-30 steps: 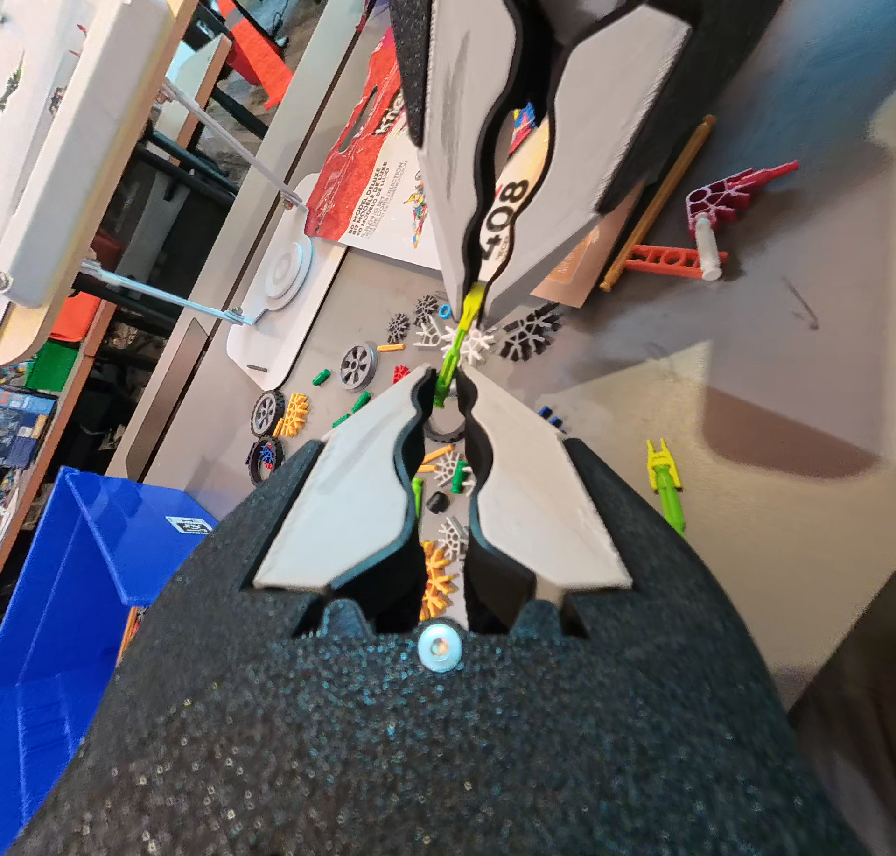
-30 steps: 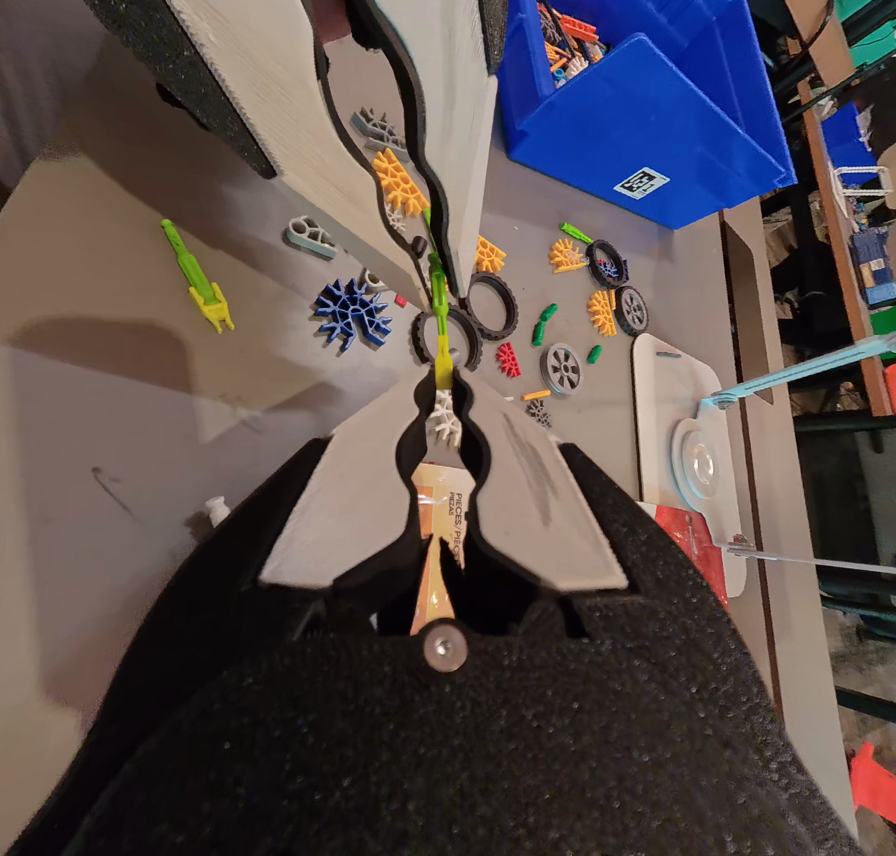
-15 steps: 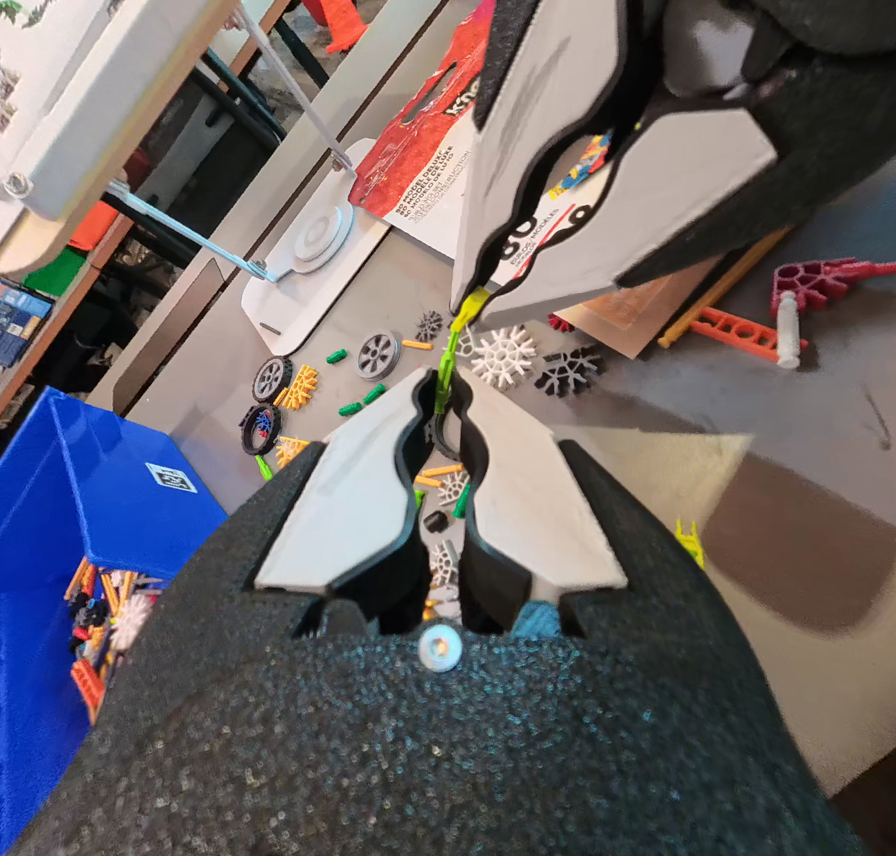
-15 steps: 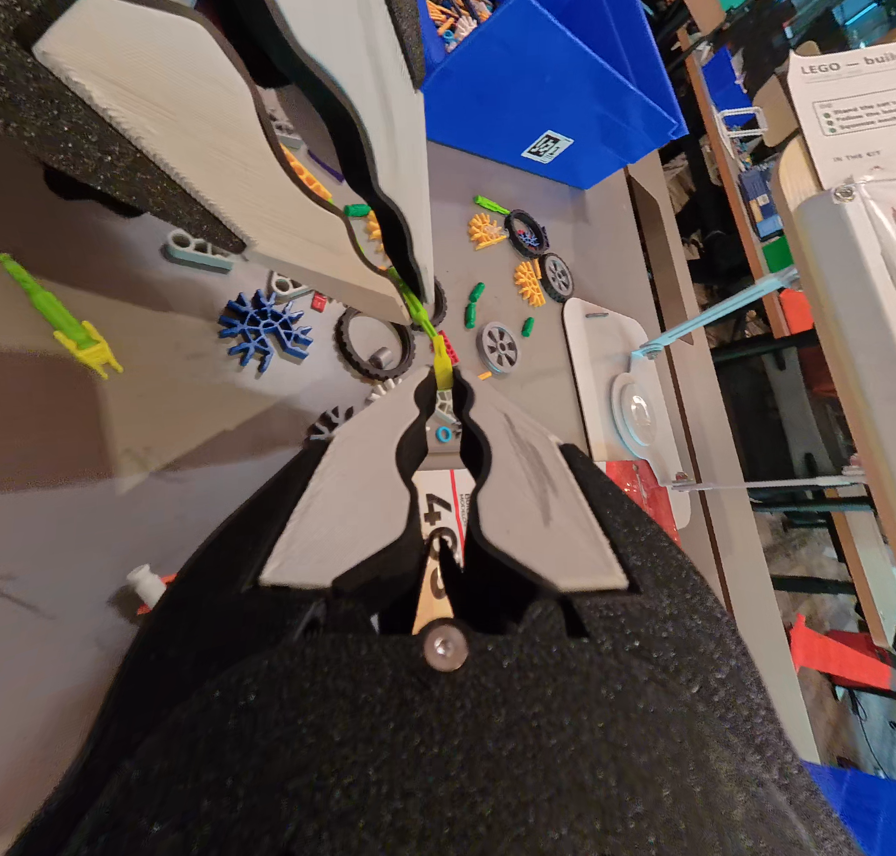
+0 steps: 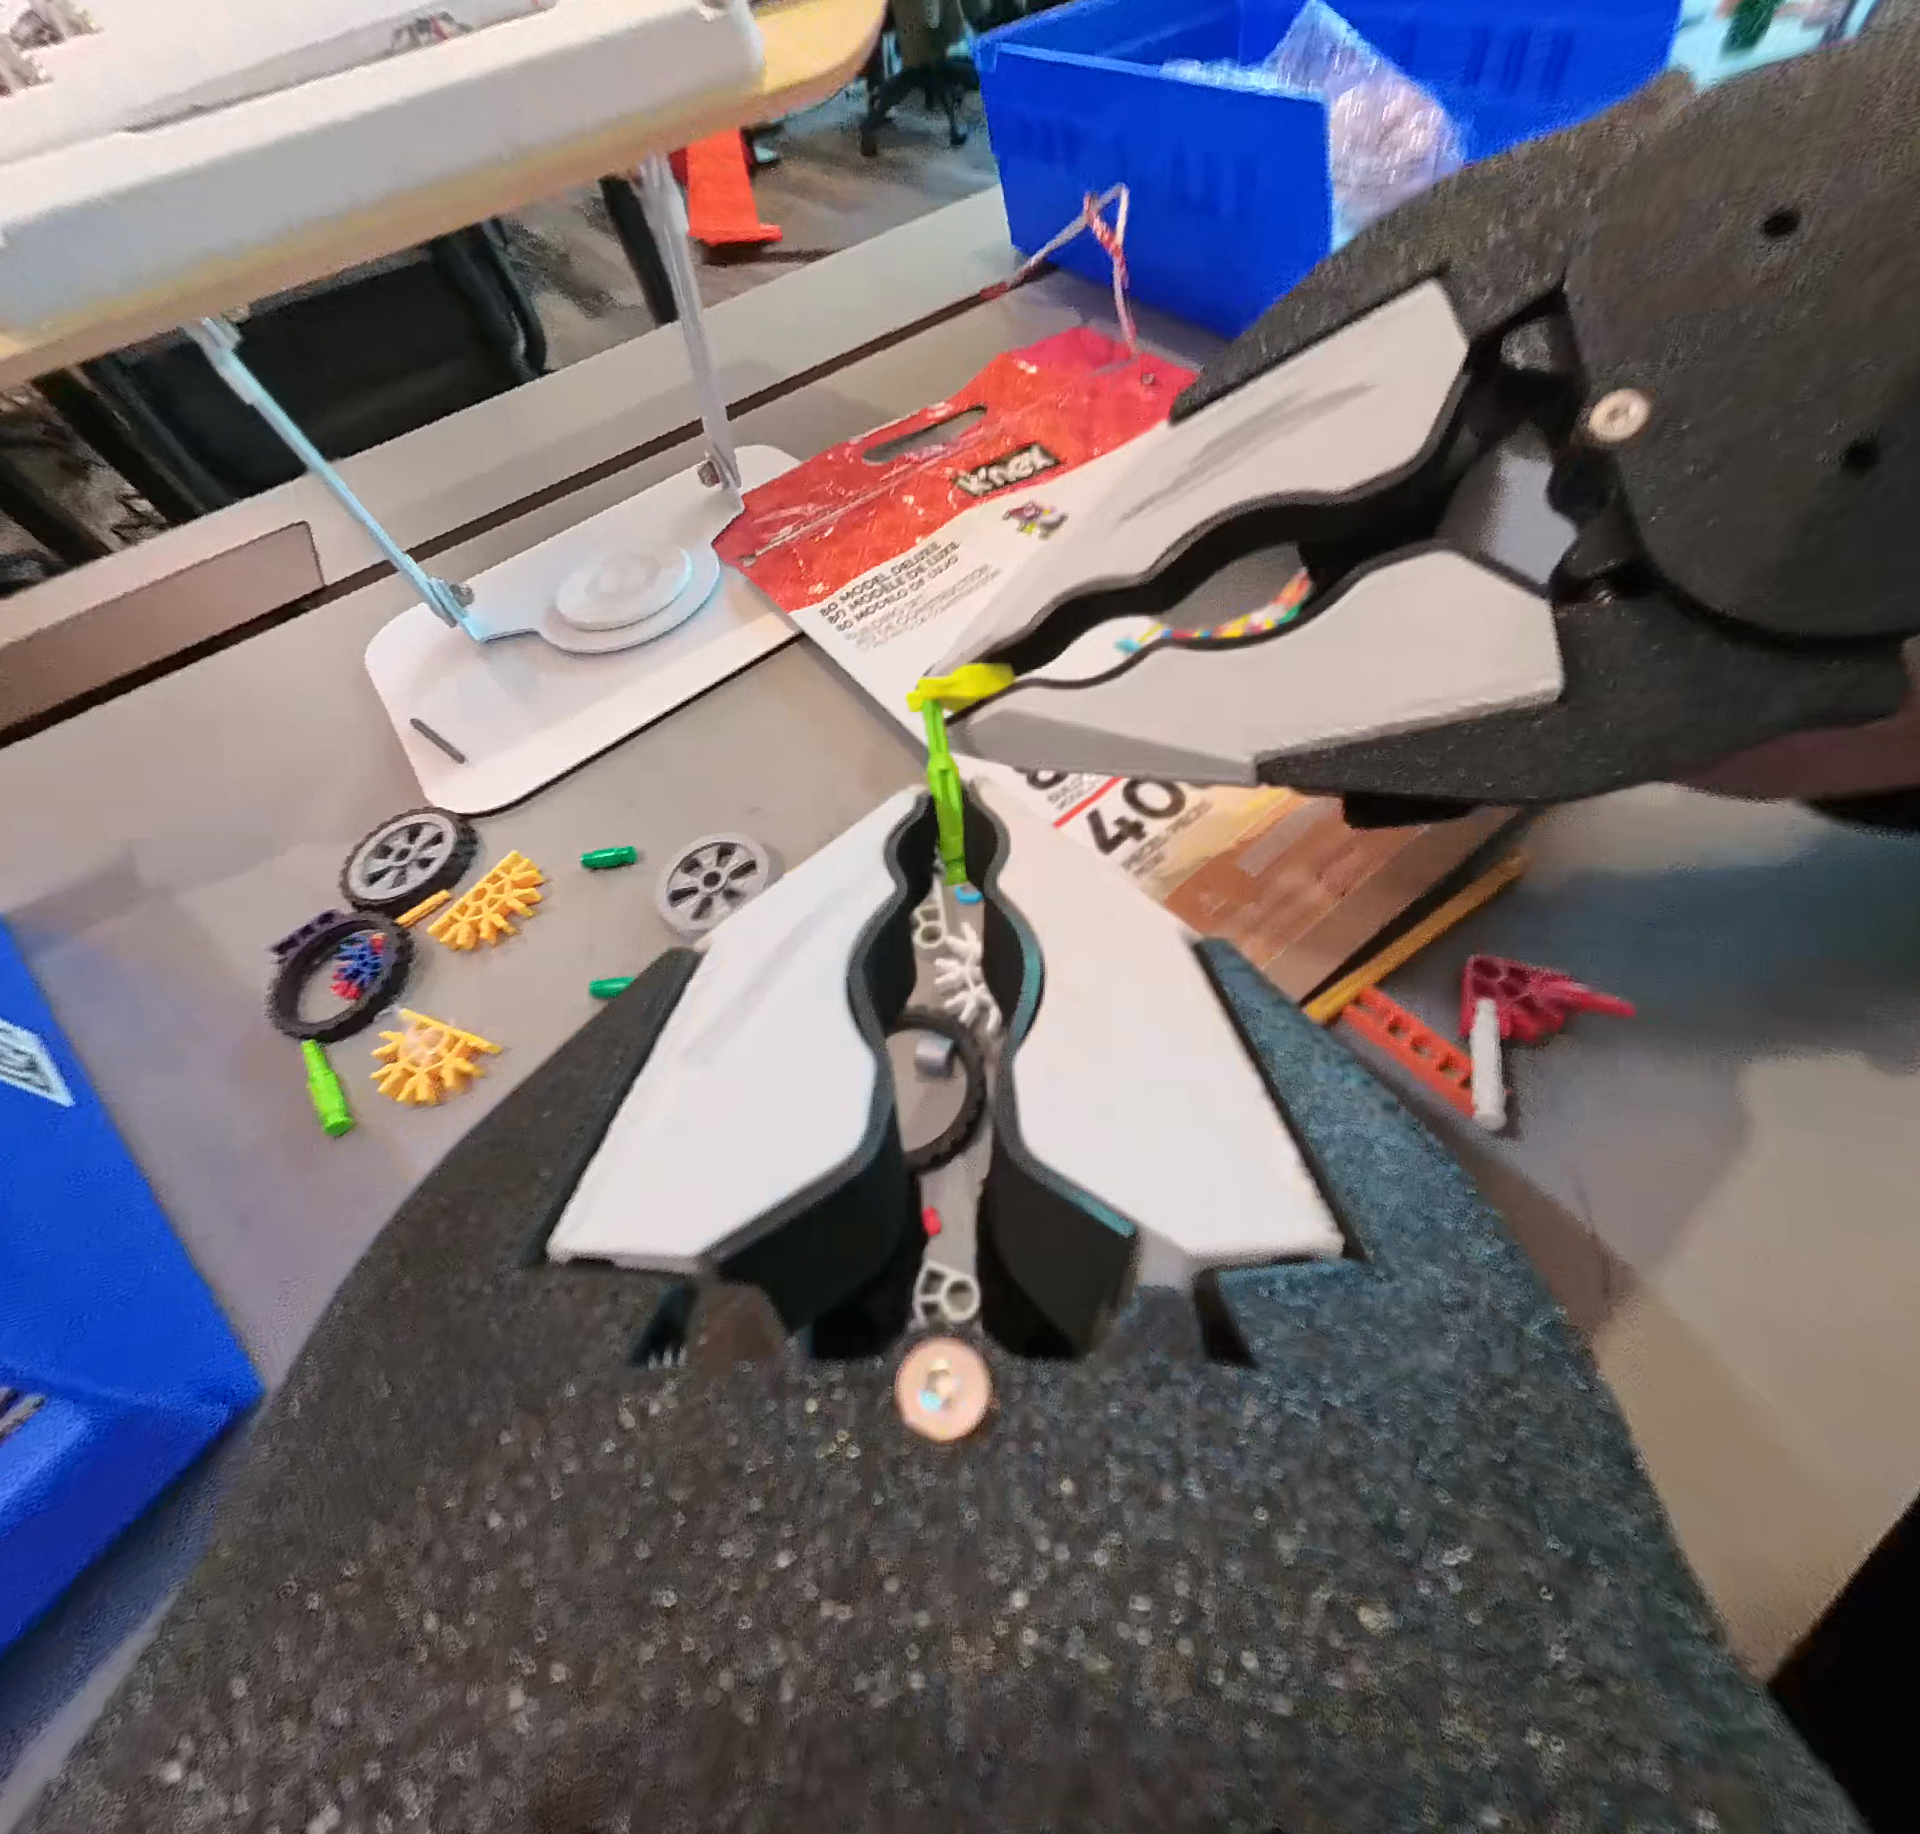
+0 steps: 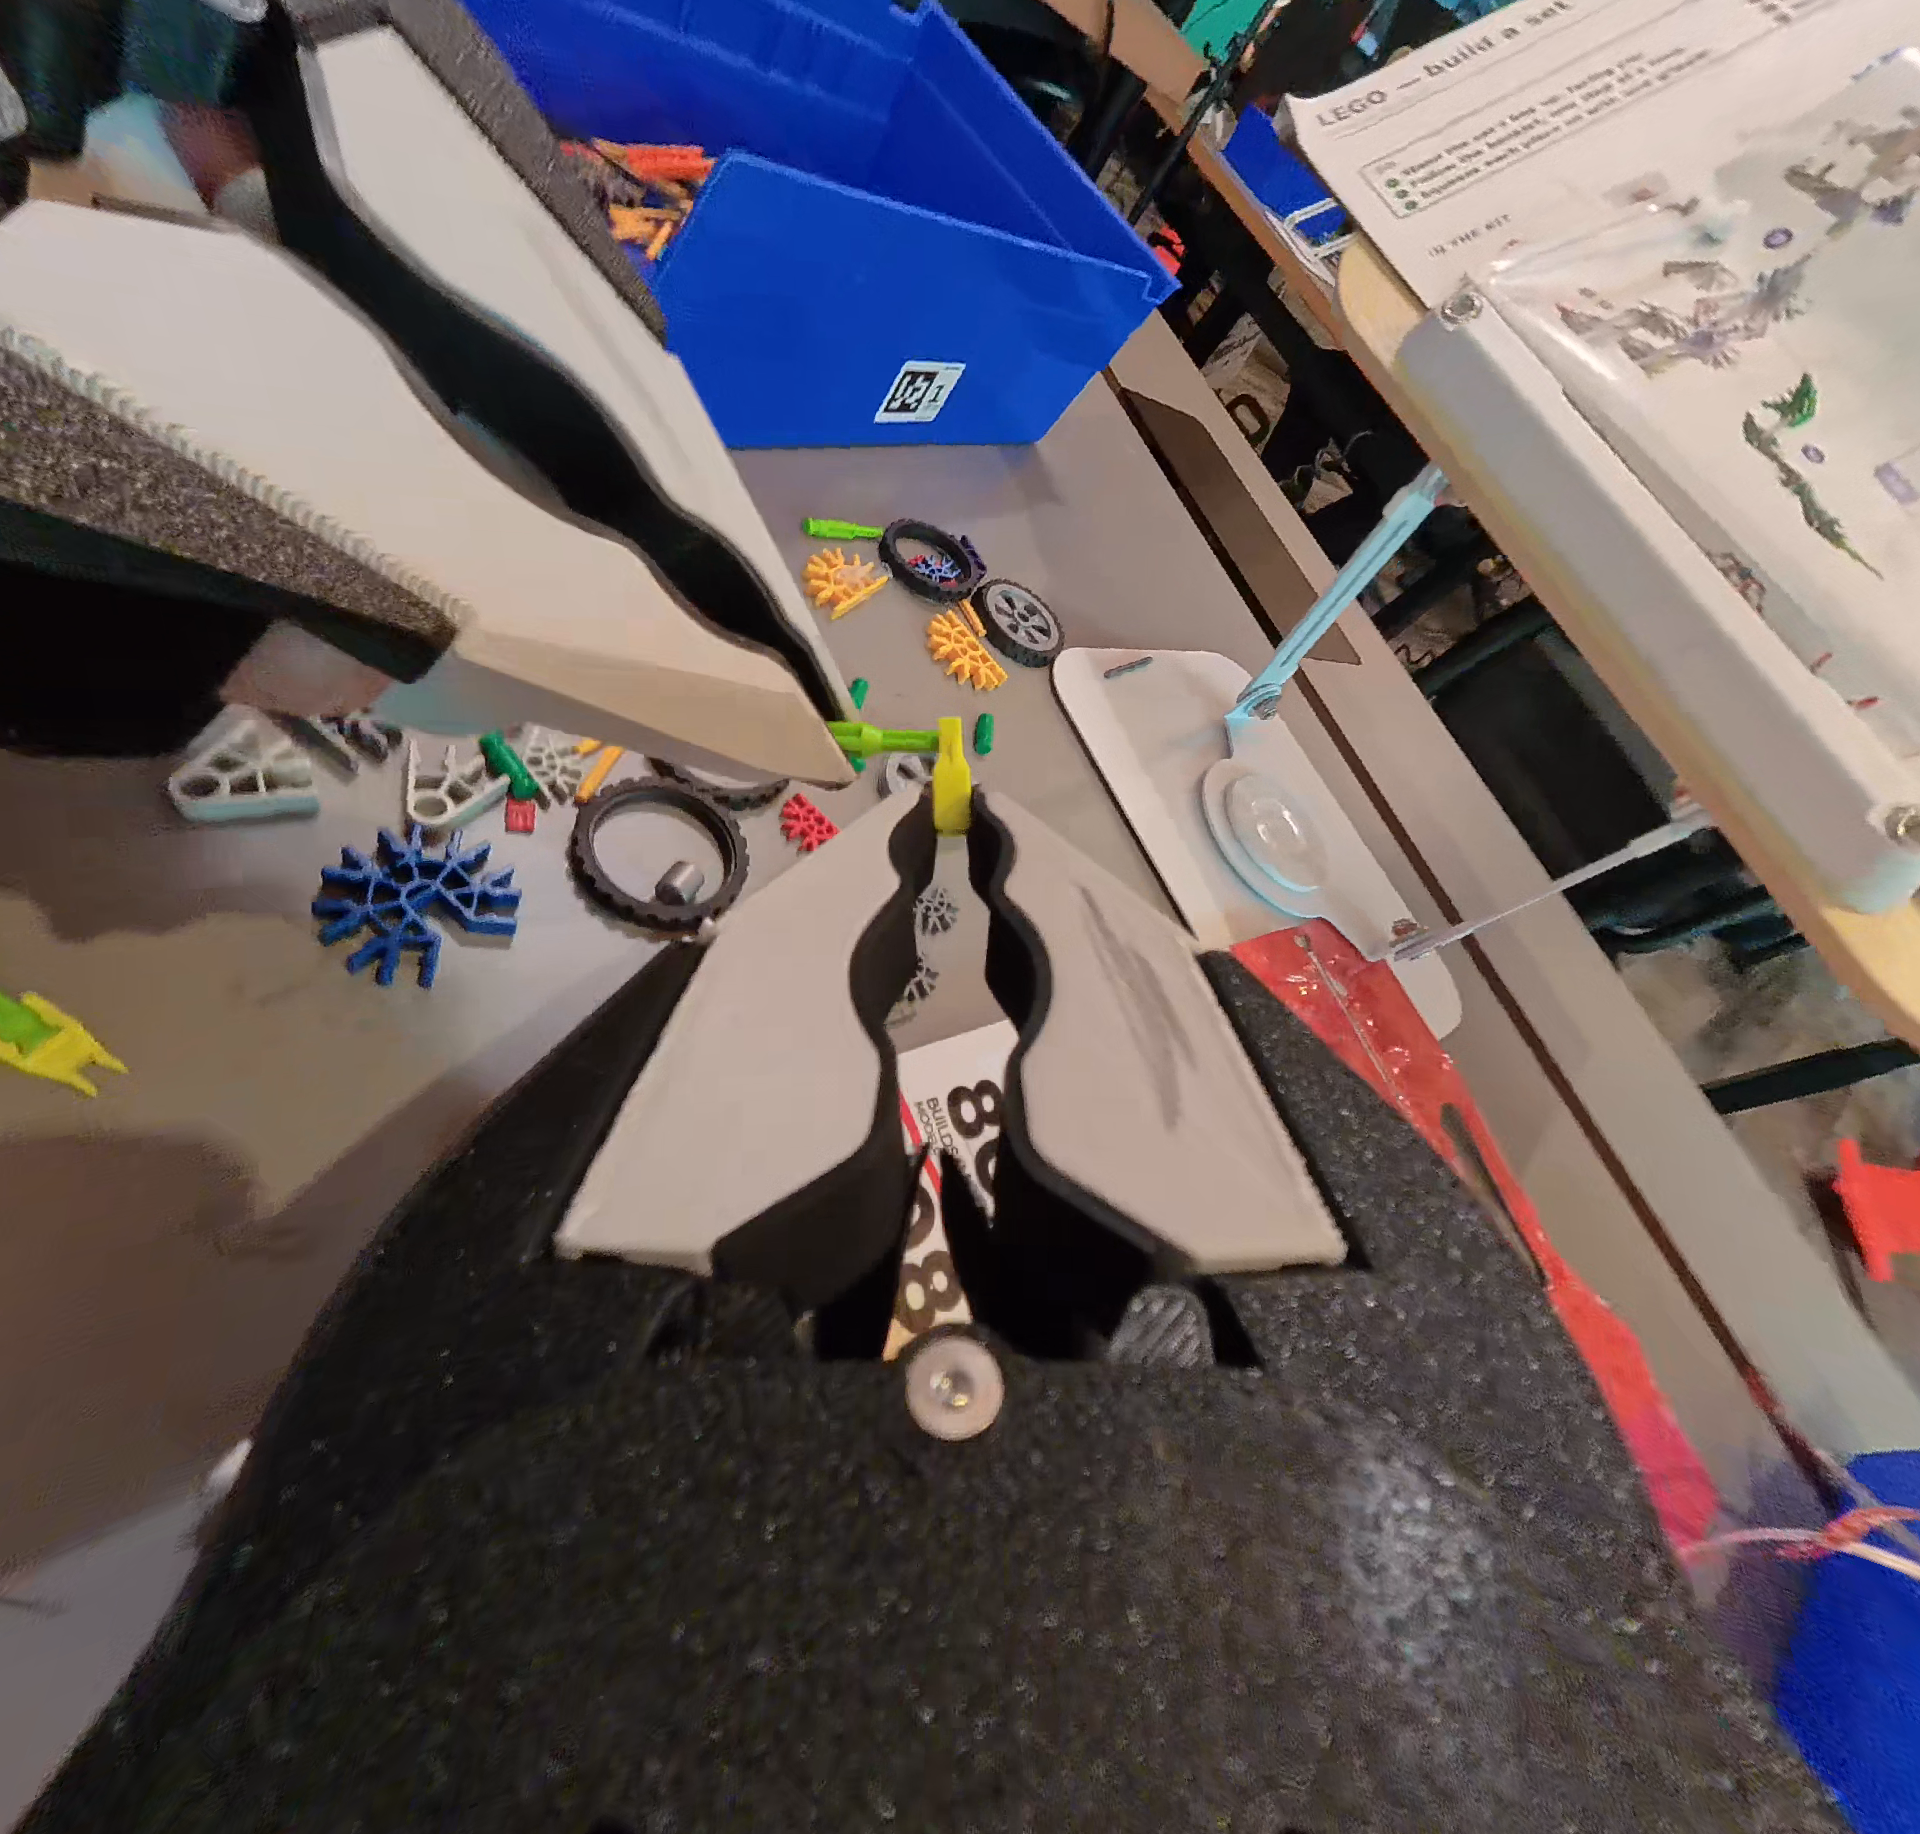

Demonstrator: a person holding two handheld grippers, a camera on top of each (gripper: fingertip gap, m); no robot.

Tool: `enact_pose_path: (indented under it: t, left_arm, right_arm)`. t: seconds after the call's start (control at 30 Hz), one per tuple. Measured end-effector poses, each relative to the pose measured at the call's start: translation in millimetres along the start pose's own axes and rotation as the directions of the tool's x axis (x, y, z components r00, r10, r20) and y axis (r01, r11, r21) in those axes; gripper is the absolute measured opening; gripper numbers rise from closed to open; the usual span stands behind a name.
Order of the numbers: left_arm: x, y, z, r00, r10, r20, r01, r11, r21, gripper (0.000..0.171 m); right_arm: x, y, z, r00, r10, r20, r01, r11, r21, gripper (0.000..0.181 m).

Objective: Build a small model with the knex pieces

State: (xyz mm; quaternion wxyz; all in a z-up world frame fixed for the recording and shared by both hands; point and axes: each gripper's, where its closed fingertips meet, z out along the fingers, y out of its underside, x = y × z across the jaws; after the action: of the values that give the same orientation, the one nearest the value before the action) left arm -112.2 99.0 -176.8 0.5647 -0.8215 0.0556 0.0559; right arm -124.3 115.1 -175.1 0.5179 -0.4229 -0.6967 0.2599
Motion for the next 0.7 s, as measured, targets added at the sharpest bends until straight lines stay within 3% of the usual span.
enact_pose_path:
  t: [0.3,0.57,0.7]
  left_arm:
    - [4.1,-21.9,0.9,0.956,-0.265,-0.127,0.281,0.951,0.127,0.001]
    - [5.3,-28.1,4.4,0.925,-0.296,-0.237,0.331,0.935,0.126,0.001]
    - [4.3,-20.2,6.6,0.929,-0.288,-0.232,0.316,0.945,0.091,0.002]
  right_arm:
    - [12.5,-12.1,-6.2,0.994,0.095,-0.058,-0.09,0.992,0.083,0.003]
    - [16.3,-9.1,-6.7,0.993,0.118,-0.015,-0.117,0.99,0.077,0.003]
    - [20.8,-7.9,-9.5,0.991,0.131,0.012,-0.132,0.989,0.072,0.004]
